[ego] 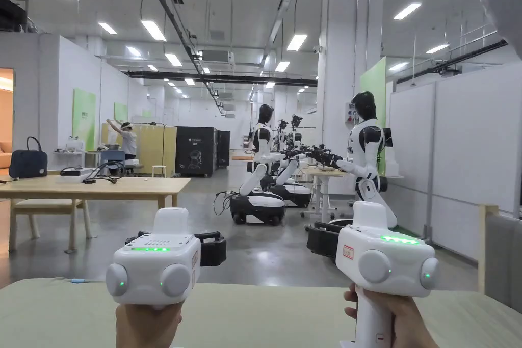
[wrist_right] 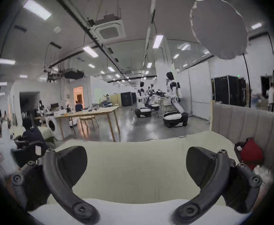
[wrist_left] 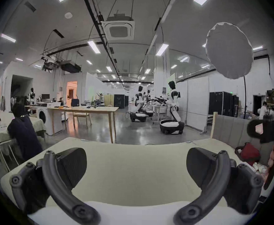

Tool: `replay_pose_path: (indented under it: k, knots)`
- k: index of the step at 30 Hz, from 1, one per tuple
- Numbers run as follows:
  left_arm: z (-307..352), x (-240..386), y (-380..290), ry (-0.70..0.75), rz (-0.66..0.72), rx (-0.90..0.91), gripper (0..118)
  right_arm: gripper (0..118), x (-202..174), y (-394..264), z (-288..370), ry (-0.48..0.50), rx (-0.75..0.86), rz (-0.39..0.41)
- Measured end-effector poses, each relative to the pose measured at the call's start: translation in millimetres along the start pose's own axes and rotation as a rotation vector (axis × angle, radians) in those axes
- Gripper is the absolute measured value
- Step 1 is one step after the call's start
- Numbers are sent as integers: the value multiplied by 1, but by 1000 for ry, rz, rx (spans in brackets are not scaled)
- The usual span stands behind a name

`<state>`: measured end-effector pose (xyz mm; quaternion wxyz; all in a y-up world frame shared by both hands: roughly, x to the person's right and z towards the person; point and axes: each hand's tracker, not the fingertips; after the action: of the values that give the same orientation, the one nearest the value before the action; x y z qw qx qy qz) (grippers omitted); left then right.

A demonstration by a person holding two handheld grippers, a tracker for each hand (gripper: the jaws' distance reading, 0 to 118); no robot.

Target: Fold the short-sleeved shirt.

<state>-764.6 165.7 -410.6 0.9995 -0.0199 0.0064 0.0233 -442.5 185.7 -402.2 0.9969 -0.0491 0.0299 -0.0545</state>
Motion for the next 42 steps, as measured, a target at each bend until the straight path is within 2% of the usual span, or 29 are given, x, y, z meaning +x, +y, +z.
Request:
replay_pose_path:
  k: [3, 8, 11, 13, 15, 17, 18, 19, 21, 24, 42]
  knots:
    - [0, -5, 4, 13, -23, 12, 118, 118, 1, 6, 8, -71, 1, 5]
    - [-1, -10, 8, 19, -44, 13, 118, 118, 7, 10, 9, -49, 17, -20]
    - [0, -9, 7, 27, -60, 1, 118, 118, 4, 9, 8, -61, 57, 52]
    - [0, -10, 5, 30, -63, -2, 118, 118, -4, 7, 13, -86, 43, 61]
    - [0, -11, 4, 31, -54, -9, 118, 118, -5, 6, 16, -61, 7, 27]
    - [0, -14, 3, 29, -16, -14, 118, 118, -8, 2, 19, -72, 21, -85]
    - [0, -14, 3, 25, 1, -11, 118, 118, -9, -2, 21, -48, 36, -97]
    - [1, -15, 3, 28, 6, -10, 118, 118, -12, -4, 20, -36, 52, -84]
    - [1, -15, 3, 37, 4, -12, 118, 118, -15, -8, 13, -9, 85, 25]
    - [3, -15, 2, 44, -15, 7, 118, 118, -18, -12, 3, -76, 94, 95]
    - [-3, -11, -7, 59, -26, -22, 118, 118, -17, -16, 8, -55, 96, 137]
